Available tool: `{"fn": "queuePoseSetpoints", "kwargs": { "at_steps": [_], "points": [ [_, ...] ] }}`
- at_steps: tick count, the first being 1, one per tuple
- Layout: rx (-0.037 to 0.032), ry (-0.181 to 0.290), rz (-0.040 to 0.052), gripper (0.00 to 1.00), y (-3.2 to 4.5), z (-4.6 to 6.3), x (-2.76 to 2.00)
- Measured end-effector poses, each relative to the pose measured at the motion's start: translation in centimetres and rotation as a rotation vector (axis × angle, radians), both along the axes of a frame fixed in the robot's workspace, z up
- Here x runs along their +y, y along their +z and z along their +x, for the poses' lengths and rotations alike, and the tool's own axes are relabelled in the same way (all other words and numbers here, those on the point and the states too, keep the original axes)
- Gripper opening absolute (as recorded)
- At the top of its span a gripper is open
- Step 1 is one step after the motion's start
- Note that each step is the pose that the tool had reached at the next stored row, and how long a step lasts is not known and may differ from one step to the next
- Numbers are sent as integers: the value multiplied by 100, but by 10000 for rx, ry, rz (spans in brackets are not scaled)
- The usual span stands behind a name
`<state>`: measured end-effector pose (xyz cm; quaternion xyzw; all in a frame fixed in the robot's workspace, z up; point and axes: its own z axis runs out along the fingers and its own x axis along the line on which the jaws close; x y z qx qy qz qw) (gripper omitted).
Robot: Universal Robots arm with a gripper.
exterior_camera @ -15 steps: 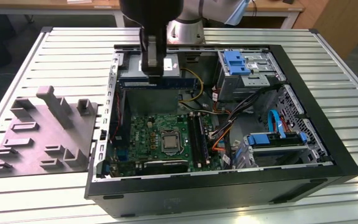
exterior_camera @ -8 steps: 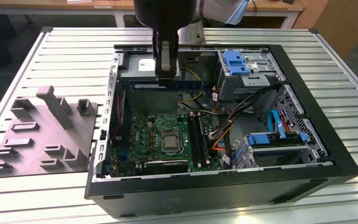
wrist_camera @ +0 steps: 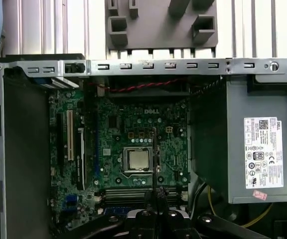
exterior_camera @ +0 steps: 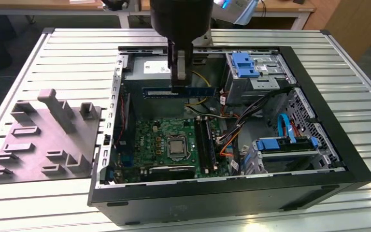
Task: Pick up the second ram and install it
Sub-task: 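Pick up the second ram and move it above second insertion slot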
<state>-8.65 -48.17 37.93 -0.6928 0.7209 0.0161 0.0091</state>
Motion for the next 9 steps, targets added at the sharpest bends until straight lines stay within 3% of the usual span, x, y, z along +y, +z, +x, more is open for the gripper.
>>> {"fn": "queuePoseSetpoints", "kwargs": {
  "at_steps": [9],
  "points": [
    [1, 0, -12, 12, -145, 104, 1]
  ]
}}
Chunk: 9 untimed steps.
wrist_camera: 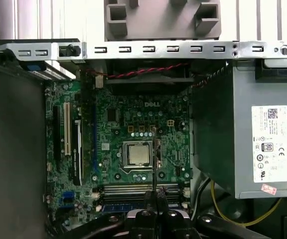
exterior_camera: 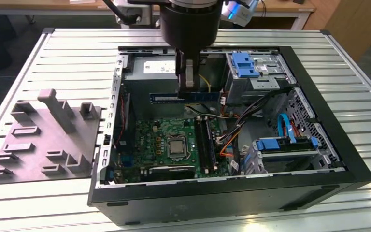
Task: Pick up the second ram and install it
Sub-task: 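Pick up the second ram and move it above second insertion slot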
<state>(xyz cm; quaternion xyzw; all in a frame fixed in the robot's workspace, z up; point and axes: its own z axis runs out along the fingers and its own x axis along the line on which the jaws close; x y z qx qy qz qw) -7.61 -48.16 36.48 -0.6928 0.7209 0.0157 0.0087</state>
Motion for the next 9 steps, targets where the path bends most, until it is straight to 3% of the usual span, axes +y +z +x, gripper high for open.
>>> {"fn": "queuePoseSetpoints", "kwargs": {
  "at_steps": [9],
  "points": [
    [1, 1, -4, 12, -122, 14, 1]
  ]
}}
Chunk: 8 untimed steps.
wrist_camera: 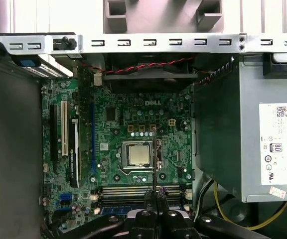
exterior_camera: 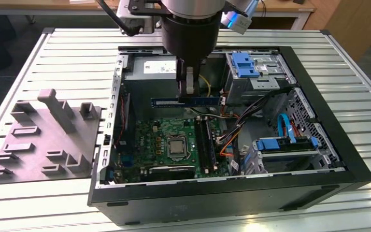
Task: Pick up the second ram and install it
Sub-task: 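Pick up the second ram and move it above second insertion slot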
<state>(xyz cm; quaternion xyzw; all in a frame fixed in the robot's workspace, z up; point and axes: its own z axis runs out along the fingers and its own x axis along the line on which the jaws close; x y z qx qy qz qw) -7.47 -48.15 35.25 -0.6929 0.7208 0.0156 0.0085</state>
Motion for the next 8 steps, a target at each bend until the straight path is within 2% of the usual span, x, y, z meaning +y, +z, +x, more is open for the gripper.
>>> {"fn": "queuePoseSetpoints", "kwargs": {
  "at_steps": [8],
  "points": [
    [0, 1, 0, 12, -86, 24, 1]
  ]
}}
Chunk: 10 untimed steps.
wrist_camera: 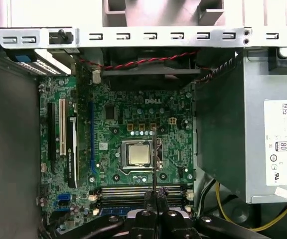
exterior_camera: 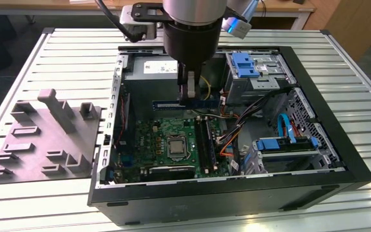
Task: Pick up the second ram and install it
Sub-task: 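Pick up the second ram and move it above second insertion slot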
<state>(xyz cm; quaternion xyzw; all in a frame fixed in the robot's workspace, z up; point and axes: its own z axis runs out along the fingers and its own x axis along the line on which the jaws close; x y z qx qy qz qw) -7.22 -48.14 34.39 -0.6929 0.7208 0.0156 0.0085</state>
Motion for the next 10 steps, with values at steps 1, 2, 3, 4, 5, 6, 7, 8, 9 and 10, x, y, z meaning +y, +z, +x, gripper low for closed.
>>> {"fn": "queuePoseSetpoints", "kwargs": {
  "at_steps": [1, 2, 3, 4, 5, 6, 7, 8, 9, 10],
  "points": [
    [0, 0, 0, 12, -14, 3, 0],
    [0, 0, -1, 12, -27, 7, 0],
    [0, -1, -2, 12, -40, 10, 0],
    [-1, -1, -1, 12, -53, 12, 0],
    [0, -1, -4, 12, -66, 15, 0],
    [0, 0, -6, 12, -79, 19, 0],
    [0, -1, -7, 12, -93, 21, 0],
    [0, -1, -9, 12, -105, 24, 0],
    [0, -1, -10, 12, -117, 27, 0],
    [0, -1, -12, 12, -127, 28, 0]
  ]
}}
